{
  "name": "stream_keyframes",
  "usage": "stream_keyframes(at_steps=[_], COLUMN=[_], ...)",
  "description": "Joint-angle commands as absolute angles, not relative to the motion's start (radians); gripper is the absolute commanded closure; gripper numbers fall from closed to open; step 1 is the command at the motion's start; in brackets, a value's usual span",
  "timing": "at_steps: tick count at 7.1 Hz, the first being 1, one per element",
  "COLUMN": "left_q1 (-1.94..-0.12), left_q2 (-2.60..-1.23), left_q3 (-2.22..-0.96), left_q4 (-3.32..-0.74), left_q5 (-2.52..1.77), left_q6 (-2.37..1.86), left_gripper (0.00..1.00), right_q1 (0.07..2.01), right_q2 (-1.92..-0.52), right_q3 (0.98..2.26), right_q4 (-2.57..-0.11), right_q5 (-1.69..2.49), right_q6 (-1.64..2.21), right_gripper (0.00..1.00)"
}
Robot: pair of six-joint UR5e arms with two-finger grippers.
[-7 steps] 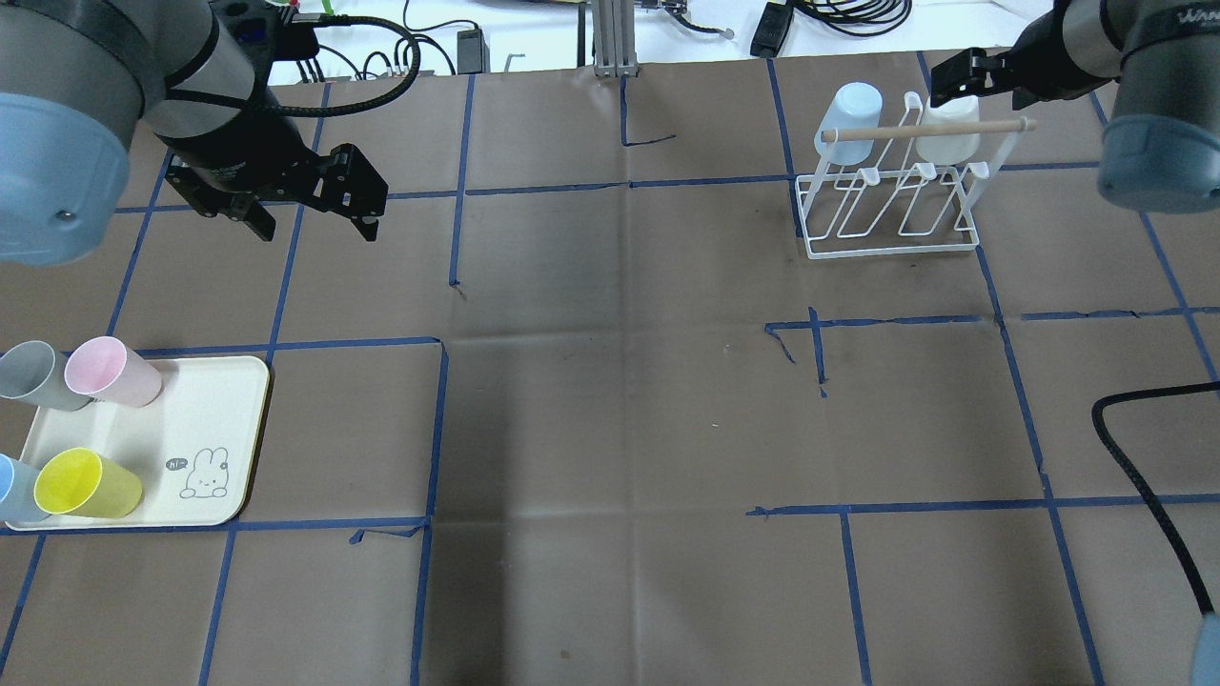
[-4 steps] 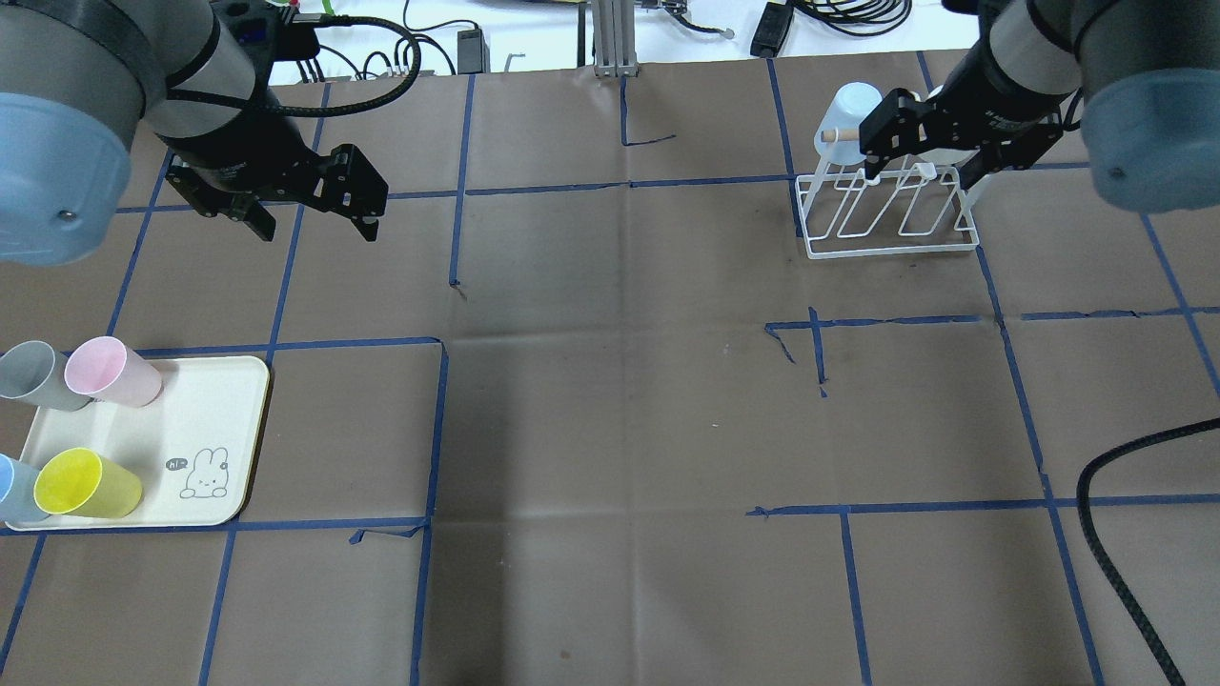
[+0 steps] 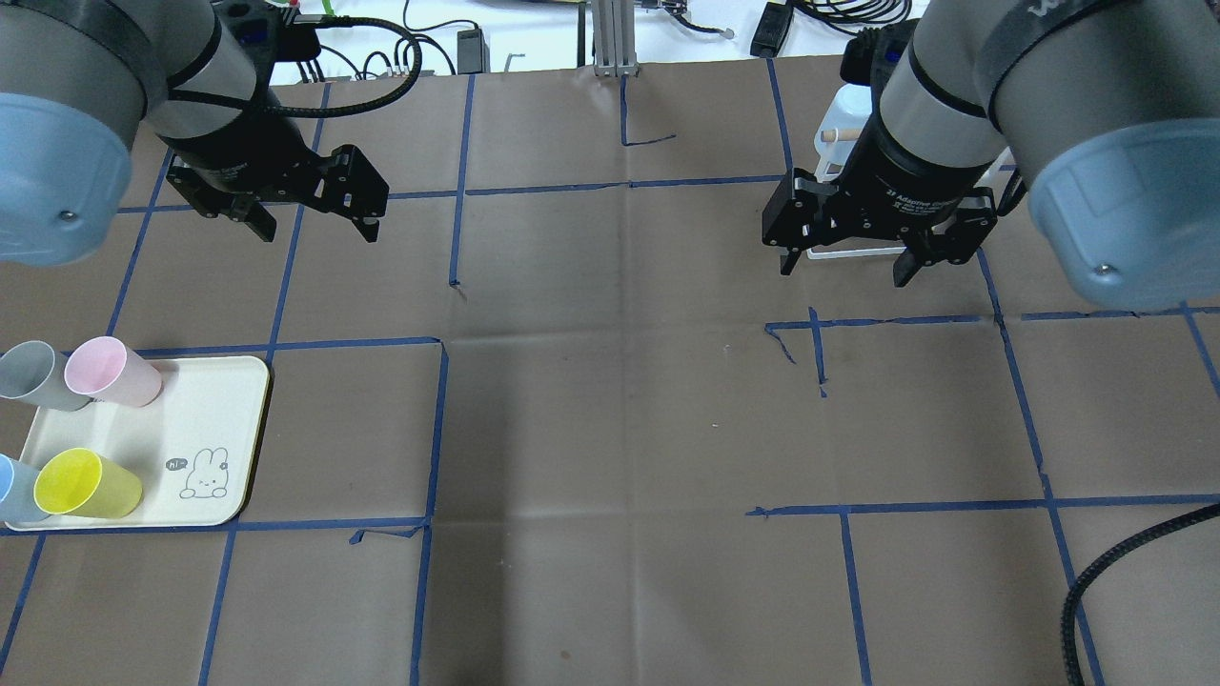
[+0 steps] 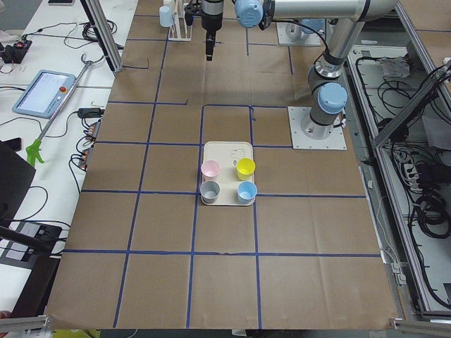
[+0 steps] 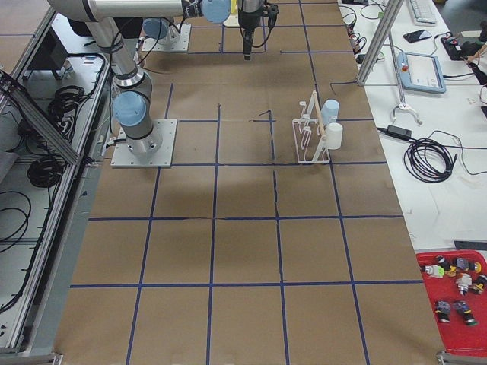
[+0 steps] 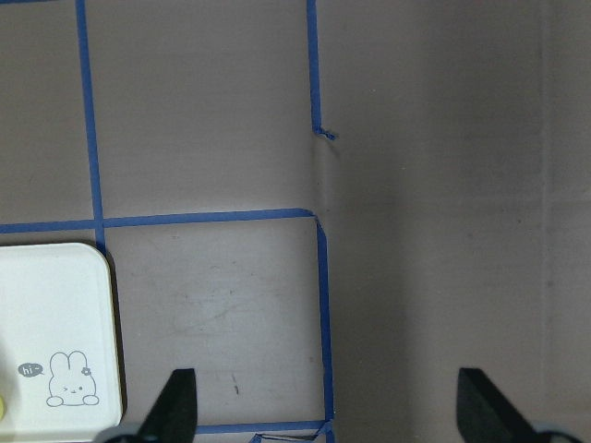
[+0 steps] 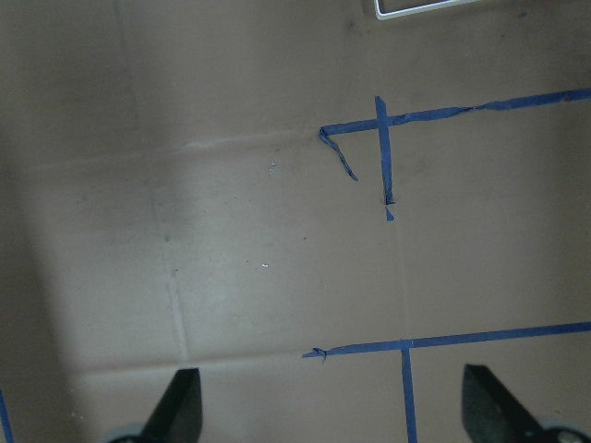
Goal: Transfer IKEA cup to right arm and place on rack
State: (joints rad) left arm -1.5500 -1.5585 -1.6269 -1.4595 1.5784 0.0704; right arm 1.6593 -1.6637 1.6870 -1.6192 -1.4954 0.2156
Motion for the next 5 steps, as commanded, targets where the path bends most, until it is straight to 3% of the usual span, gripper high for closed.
stream_keyframes(at_steps=[1,5], left_q1=[-1.551,-1.549], left_q2=[-1.559,-1.559], left_q3=[-1.628,-1.629], left_q4=[-1.459,-1.459], left_q5=[1.578,1.578], left_q6=[0.071,0.071], left_gripper=[0.01,0.01], right_q1=[1.666,1.660], right_q2=[-1.670,-1.736], right_q3=[1.687,1.739], right_q4=[-1.574,-1.531], right_q5=[-1.499,-1.500], right_q6=[0.222,0.225], right_gripper=[0.00,0.00])
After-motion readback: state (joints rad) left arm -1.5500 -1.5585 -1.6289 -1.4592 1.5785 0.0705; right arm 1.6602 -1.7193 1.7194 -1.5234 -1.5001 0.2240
